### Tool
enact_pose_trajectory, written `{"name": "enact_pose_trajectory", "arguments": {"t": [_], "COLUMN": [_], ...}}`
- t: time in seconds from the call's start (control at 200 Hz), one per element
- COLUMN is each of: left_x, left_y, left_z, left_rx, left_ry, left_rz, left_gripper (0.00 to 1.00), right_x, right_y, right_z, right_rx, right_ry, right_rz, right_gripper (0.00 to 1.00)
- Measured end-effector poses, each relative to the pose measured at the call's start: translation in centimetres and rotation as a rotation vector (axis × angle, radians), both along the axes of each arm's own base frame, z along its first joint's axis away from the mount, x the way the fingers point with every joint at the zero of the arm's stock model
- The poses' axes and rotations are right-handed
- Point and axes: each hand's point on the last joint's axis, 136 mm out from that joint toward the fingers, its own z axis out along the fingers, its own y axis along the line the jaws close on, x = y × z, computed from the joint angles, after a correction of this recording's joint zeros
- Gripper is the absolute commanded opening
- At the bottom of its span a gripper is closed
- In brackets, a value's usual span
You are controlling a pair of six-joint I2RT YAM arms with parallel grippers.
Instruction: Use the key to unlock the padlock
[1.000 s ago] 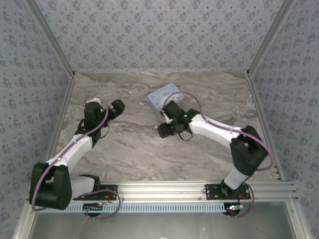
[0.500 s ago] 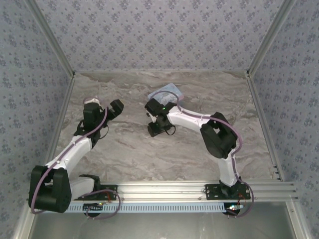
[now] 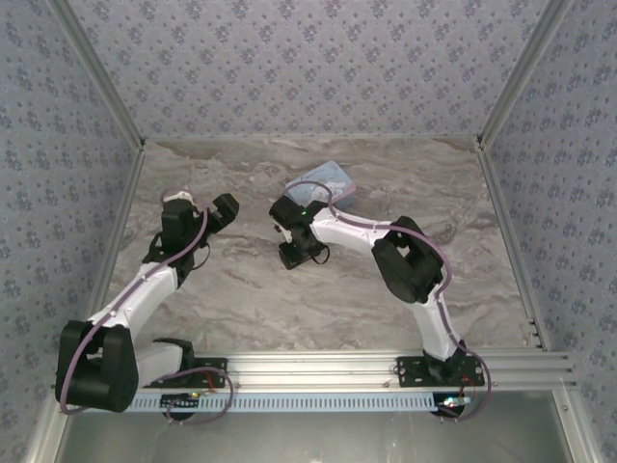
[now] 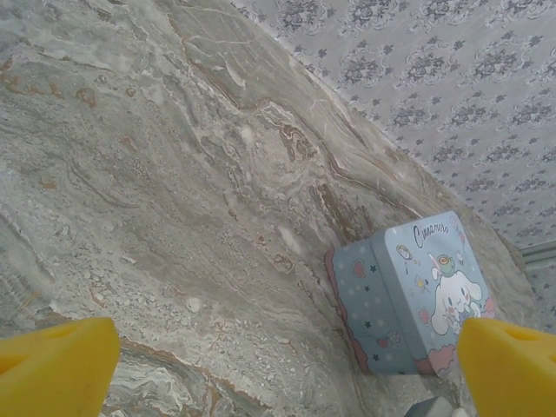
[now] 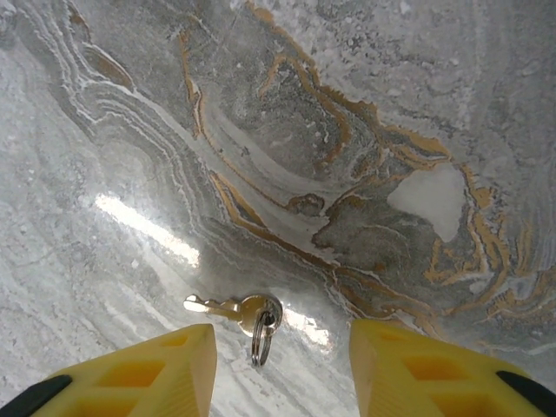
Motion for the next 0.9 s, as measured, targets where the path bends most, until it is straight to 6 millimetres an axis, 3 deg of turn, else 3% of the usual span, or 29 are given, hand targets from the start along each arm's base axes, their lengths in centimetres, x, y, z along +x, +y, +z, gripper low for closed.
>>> {"name": "enact_pose_trajectory", "arguments": {"t": [0.18,0.395,0.51,0.675,0.899], "left_x": [-0.1,-0.1,-0.1,-0.1,-0.2], "left_y": [0.0,0.1,0.1,0.1,0.0], "left_z": [-0.2,-0.2,-0.2,-0.3,-0.3], "left_rx": [0.001,0.004,0.004,0.005,0.006], "left_ry": [0.007,0.009,0.009,0.014,0.015], "left_rz": [0.000,0.003,0.003,0.003,-0.003], "left_gripper": [0.99,1.00,0.99,0.99,0.99], "right_x": [0.1,0.5,0.4,0.1,-0.4], "right_y": [-0.1,-0.3,0.1,-0.5,-3.5], "right_z": [-0.9,-0.9,-0.9,-0.7,0.0], "right_rx": [-0.019,-0.021,0.022,0.103,0.190], "right_ry": [0.009,0.005,0.009,0.015,0.002], "right_rz": [0.004,-0.007,-0.007,-0.038,-0.127], "right_gripper": [0.32,0.07,0.00,0.00,0.00]}}
